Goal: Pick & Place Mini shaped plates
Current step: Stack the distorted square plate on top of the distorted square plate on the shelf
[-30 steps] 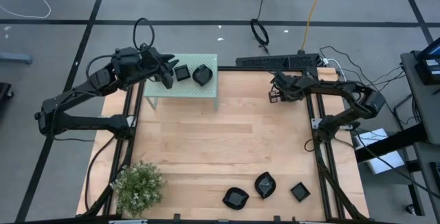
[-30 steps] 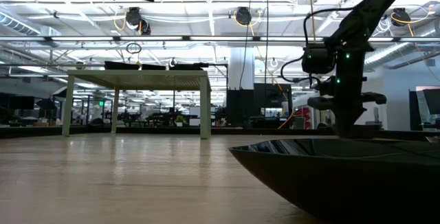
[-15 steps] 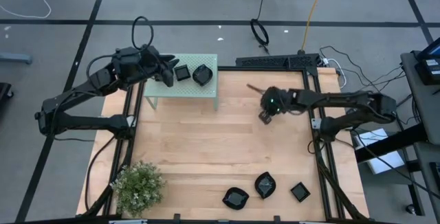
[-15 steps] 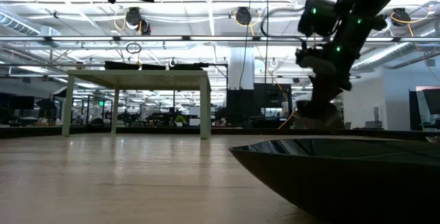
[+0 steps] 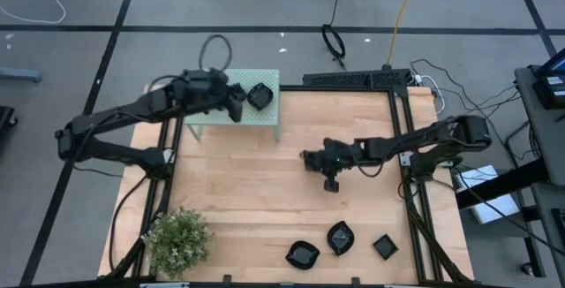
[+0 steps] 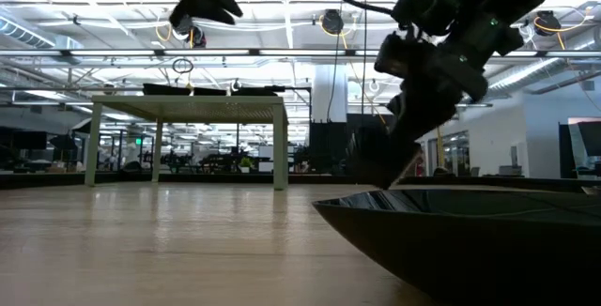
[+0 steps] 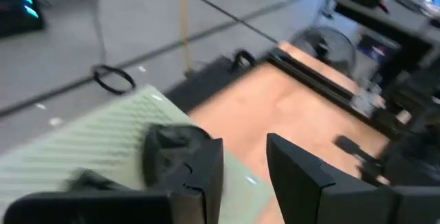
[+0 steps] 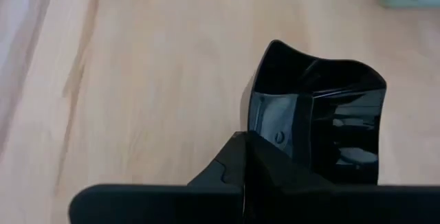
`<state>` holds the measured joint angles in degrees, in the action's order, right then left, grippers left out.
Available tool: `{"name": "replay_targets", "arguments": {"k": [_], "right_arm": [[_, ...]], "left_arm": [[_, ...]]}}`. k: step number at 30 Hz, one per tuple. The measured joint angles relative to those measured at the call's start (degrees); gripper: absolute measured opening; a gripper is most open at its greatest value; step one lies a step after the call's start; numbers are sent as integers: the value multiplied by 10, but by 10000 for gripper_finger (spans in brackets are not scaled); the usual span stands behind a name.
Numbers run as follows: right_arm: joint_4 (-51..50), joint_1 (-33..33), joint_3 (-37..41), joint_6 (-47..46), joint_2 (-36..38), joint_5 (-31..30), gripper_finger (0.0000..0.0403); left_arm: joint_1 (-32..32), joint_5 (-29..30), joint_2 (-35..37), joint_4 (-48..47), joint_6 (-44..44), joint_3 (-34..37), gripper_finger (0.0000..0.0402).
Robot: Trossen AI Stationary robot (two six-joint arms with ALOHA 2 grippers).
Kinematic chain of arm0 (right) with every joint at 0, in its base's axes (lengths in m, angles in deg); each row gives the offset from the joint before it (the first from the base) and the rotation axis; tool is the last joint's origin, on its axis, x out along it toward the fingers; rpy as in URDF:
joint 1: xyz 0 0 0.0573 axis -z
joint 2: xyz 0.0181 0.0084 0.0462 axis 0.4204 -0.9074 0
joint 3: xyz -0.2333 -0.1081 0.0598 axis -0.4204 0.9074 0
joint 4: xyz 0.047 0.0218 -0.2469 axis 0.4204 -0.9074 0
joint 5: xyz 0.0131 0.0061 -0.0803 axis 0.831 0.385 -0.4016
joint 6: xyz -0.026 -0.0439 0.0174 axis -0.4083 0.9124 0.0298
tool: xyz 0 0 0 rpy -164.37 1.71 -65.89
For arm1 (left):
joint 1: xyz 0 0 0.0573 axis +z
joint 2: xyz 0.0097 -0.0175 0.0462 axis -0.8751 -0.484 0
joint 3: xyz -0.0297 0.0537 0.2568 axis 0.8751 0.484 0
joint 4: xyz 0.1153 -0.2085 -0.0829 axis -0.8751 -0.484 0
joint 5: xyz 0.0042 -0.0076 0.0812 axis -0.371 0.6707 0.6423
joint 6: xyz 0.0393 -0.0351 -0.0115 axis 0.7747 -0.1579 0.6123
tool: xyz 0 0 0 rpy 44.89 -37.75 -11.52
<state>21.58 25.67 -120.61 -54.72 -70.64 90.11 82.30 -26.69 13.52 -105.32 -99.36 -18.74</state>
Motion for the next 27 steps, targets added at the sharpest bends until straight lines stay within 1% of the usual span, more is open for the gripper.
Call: {"name": "replay_targets", "arguments": {"k": [5, 8, 11, 13, 16, 18, 23, 27], "right_arm": [[52, -28, 0, 113, -35, -3, 0], [77, -35, 0, 140, -49, -5, 1], [85, -36, 0, 142, -54, -23, 11], [89, -36, 0, 145, -54, -34, 24], [90, -36, 0, 155, -54, -35, 53], [90, -36, 0, 152, -53, -35, 75], [87, -36, 0, 107, -16, -36, 118], [65, -35, 0, 90, 33, -42, 133]], "left_arm": [[-45, -32, -42, 23, -15, 0, 118], [-76, -44, -61, 59, -11, 0, 118], [-104, -56, -77, 84, 3, 0, 118], [-123, -56, -85, 96, 19, 0, 118], [-142, -56, -95, 89, 46, 0, 118], [-153, -56, -104, 89, 48, 0, 118], [-179, -63, -136, 70, 71, 0, 118], [-203, -72, -179, 58, 142, 0, 118]]}}
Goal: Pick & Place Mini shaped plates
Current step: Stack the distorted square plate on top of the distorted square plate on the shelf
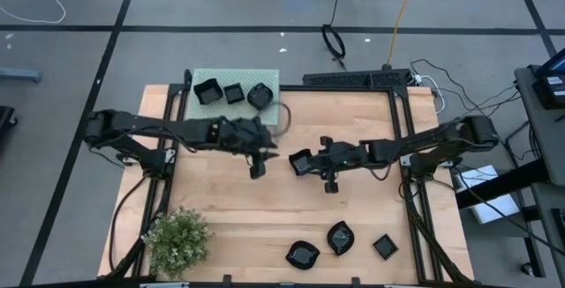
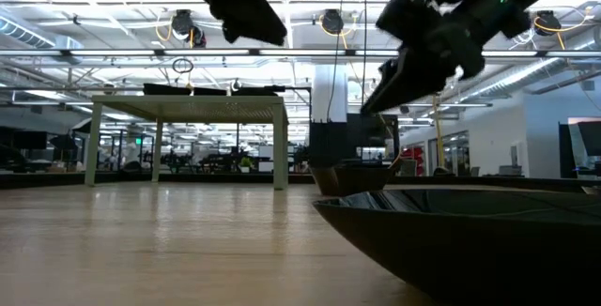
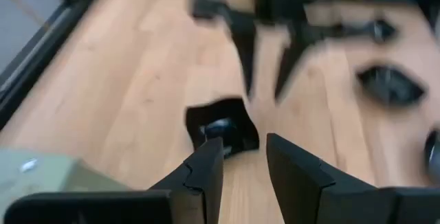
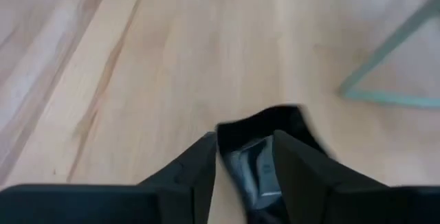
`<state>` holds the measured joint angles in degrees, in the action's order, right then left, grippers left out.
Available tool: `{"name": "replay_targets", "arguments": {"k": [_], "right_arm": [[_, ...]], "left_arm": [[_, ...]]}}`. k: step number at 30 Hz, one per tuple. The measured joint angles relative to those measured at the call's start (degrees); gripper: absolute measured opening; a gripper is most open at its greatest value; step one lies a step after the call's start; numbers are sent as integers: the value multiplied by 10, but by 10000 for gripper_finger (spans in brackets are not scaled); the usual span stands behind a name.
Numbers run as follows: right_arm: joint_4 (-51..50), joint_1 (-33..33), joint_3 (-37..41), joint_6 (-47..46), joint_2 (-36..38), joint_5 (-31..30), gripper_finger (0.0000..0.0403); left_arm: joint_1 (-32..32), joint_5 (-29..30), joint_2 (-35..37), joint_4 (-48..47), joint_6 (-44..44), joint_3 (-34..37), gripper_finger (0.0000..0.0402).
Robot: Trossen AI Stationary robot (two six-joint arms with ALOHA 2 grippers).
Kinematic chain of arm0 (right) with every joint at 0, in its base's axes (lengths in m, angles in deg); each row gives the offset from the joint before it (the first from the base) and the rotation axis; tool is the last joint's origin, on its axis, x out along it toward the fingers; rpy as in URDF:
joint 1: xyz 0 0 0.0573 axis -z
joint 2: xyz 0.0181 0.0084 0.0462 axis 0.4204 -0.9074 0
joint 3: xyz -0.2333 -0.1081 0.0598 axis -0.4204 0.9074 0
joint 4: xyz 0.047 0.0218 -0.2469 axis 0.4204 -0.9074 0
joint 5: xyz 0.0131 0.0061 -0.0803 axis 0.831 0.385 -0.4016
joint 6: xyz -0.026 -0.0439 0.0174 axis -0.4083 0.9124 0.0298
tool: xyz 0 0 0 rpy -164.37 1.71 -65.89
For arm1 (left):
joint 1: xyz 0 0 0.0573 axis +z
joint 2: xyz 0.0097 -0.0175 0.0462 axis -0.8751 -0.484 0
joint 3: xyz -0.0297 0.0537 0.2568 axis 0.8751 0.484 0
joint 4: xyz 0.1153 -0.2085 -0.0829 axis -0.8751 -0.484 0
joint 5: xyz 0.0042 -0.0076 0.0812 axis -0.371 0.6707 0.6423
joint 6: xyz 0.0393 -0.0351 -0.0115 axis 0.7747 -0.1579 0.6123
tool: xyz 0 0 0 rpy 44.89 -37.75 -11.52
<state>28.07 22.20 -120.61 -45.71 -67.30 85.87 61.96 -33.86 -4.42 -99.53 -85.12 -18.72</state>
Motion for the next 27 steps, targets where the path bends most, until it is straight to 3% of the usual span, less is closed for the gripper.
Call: {"name": "replay_targets", "arguments": {"k": [4, 9, 15, 23, 27], "right_arm": [[-42, 0, 0, -5, 66, -44, 134], [-109, 0, 0, -70, 152, -86, 131], [-172, 0, 0, -152, 234, -87, 136], [-228, 0, 0, -194, 298, -131, 139], [-235, 0, 0, -213, 312, -131, 139]], "left_arm": [[-20, 1, -47, 9, 101, 0, 118], [-29, 46, -101, 51, 204, 0, 118], [-29, 48, -150, 80, 247, 0, 118], [-28, 19, -213, 83, 338, 0, 118], [-26, 48, -247, 97, 409, 0, 118]]}}
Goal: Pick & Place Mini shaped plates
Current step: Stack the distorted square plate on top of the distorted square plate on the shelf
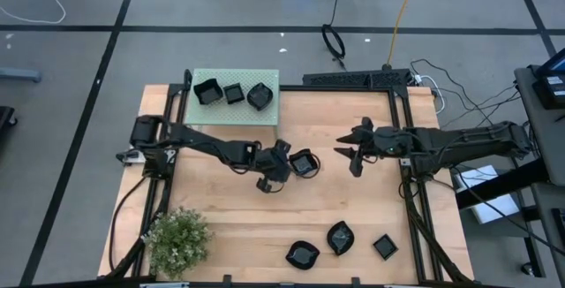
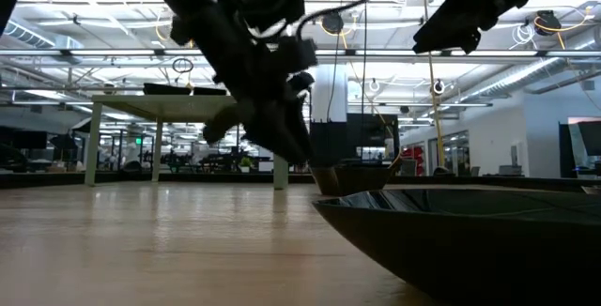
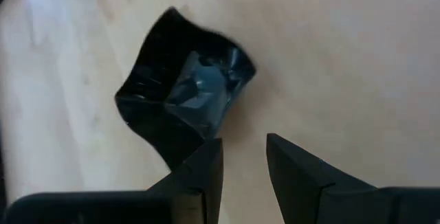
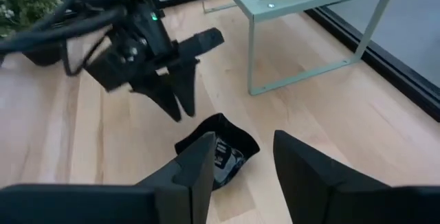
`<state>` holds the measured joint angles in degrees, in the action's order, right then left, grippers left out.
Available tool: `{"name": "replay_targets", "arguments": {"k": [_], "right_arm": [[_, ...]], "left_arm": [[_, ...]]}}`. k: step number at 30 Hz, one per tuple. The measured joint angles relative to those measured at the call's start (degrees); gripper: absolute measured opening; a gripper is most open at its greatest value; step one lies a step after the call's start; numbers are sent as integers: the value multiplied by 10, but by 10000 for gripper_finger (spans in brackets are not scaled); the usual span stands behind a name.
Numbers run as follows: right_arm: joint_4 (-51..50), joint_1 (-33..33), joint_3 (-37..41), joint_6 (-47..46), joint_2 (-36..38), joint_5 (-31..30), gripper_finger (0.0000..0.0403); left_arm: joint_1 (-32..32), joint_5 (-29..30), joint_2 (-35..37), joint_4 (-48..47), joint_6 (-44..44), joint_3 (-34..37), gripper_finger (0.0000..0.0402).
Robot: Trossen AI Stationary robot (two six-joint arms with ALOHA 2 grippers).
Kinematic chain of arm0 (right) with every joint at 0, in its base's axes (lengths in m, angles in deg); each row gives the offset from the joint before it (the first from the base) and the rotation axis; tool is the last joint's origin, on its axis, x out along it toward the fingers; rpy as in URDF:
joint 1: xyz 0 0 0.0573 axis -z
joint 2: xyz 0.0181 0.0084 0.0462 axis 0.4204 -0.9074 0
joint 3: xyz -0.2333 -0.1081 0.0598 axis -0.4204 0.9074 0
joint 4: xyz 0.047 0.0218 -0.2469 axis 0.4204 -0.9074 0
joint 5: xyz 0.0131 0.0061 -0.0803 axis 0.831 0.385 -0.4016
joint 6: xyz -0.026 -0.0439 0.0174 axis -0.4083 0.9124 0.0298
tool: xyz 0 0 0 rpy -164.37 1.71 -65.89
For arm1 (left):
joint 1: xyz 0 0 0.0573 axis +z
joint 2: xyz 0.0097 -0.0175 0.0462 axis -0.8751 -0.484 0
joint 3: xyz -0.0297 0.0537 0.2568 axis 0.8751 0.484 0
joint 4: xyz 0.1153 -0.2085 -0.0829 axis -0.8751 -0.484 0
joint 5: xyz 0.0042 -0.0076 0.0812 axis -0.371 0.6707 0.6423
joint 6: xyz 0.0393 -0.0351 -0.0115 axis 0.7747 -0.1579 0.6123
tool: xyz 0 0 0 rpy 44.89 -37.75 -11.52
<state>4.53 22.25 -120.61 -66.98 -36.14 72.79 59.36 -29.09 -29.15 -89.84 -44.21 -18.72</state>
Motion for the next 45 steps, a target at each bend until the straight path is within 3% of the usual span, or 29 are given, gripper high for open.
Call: {"name": "replay_targets", "arguments": {"k": [8, 20, 29, 45], "right_arm": [[-16, 0, 0, -2, 1, 0, 139], [-27, 0, 0, 0, 1, 0, 138], [-30, 0, 0, 9, 1, -1, 137], [-28, 0, 0, 9, 1, -19, 137]], "left_arm": [[6, 55, -38, 39, 123, 0, 118], [4, 76, -40, 66, 248, 0, 118], [4, 24, -45, 94, 239, 0, 118], [8, 65, -77, 111, 230, 0, 118]]}}
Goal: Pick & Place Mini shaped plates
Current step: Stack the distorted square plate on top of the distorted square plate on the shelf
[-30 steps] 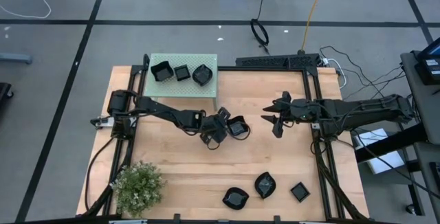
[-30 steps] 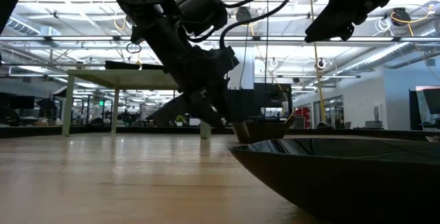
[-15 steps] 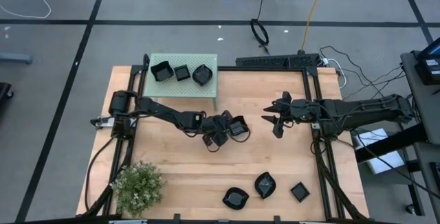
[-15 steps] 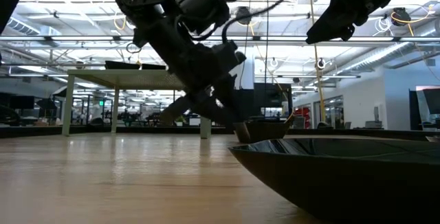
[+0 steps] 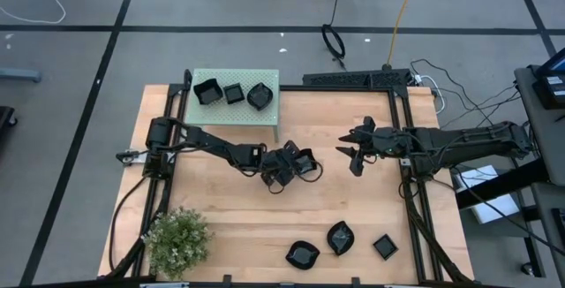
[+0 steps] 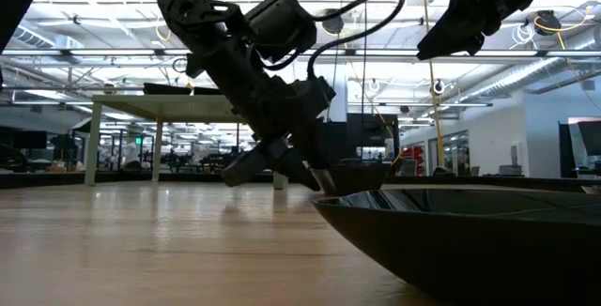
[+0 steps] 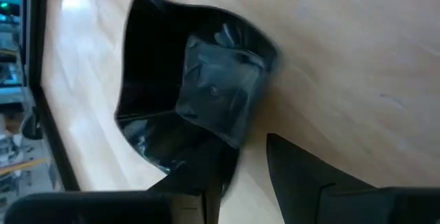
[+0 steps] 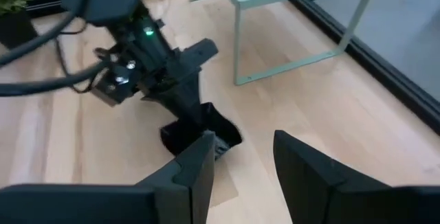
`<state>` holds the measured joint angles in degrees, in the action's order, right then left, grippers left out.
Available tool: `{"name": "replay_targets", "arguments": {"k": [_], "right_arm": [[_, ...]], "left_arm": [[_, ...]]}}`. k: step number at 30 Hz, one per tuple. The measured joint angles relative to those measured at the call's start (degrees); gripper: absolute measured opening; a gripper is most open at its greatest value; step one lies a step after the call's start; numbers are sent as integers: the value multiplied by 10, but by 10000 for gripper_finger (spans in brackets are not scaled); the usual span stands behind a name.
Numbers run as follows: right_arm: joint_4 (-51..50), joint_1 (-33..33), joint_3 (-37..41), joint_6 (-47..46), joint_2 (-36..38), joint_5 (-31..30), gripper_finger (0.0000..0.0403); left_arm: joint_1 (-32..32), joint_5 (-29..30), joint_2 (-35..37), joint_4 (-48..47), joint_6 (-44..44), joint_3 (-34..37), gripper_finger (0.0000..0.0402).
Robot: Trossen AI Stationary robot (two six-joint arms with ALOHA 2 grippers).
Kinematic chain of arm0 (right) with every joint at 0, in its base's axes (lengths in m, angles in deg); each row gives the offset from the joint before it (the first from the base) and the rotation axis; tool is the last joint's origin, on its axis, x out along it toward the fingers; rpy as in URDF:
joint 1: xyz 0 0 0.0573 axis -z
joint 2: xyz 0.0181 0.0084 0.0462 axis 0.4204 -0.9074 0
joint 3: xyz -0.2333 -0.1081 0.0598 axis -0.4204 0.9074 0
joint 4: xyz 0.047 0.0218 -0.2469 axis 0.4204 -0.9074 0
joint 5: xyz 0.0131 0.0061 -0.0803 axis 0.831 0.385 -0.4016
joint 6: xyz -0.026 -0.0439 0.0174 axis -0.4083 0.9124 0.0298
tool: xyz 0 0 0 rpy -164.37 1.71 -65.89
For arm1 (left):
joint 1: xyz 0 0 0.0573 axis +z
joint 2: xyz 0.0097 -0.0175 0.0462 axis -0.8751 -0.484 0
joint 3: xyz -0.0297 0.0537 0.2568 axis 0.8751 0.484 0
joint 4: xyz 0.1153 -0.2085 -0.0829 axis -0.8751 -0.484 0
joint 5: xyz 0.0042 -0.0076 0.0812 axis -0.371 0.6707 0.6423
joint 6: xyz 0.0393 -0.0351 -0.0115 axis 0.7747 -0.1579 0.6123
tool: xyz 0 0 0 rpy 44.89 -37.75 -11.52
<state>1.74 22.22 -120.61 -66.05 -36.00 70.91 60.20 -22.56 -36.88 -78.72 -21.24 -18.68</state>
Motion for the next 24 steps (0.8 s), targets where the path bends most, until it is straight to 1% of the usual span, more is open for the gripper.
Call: {"name": "replay_targets", "arguments": {"k": [3, 5, 7, 11, 12, 15, 18, 21, 24], "right_arm": [[0, 0, 0, 0, 0, -10, 137], [0, 0, 0, 0, 0, -10, 137], [0, 0, 0, -2, 0, -10, 137], [0, 0, 0, -4, 0, -10, 137], [0, 0, 0, -4, 0, -10, 137], [0, 0, 0, -4, 0, -10, 137], [0, 0, 0, -4, 0, -10, 137], [0, 0, 0, -6, 0, -10, 137], [0, 0, 0, -24, 0, -9, 137]], "left_arm": [[0, 7, 1, 2, -10, 0, 116], [-1, 12, 1, 2, -13, 0, 105], [-4, 24, 1, 3, -10, 0, 83], [-12, 55, 1, 2, -10, 0, 19], [-14, 62, 1, 3, -16, 0, 10], [-24, 78, 14, 4, -46, 0, 11], [-33, 79, 38, 9, -91, 0, 10], [-38, 78, 73, 16, -155, 0, 5], [-38, 84, 117, 19, -227, 0, 11]]}}
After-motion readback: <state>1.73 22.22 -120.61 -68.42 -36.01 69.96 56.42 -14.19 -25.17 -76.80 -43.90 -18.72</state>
